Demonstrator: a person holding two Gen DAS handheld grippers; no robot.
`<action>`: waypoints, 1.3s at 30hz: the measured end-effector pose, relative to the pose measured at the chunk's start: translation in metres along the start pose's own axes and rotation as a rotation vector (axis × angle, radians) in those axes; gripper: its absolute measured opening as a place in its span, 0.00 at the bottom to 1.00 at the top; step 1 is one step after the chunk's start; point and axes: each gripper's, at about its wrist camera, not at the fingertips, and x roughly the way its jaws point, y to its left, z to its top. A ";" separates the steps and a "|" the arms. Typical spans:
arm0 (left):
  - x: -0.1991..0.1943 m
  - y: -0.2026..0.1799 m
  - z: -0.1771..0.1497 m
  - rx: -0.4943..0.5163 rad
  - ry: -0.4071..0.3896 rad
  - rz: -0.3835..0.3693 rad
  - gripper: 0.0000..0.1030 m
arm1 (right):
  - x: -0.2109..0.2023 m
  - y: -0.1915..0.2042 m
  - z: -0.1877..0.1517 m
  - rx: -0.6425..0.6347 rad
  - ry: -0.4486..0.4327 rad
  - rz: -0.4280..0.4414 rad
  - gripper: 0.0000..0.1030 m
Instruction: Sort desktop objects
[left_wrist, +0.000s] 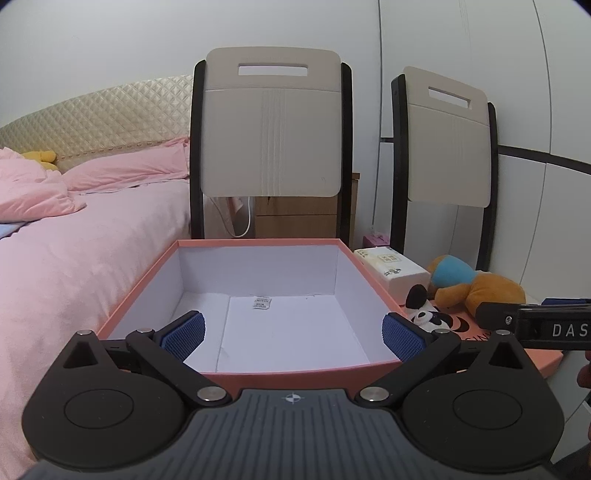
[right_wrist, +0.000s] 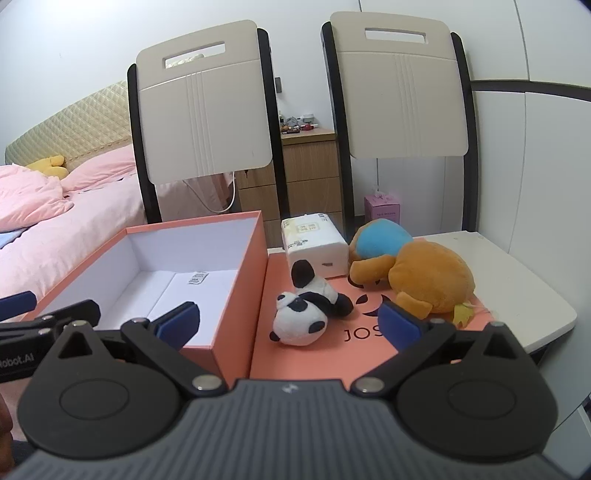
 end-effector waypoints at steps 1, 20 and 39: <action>0.001 0.002 0.000 -0.009 0.000 0.003 1.00 | 0.000 0.000 0.000 0.000 -0.002 -0.003 1.00; 0.003 0.040 -0.006 -0.110 -0.015 0.034 1.00 | 0.014 -0.003 -0.014 -0.005 -0.006 -0.070 1.00; 0.008 0.050 -0.015 -0.024 -0.019 0.116 1.00 | 0.029 0.008 -0.018 -0.046 0.004 -0.066 1.00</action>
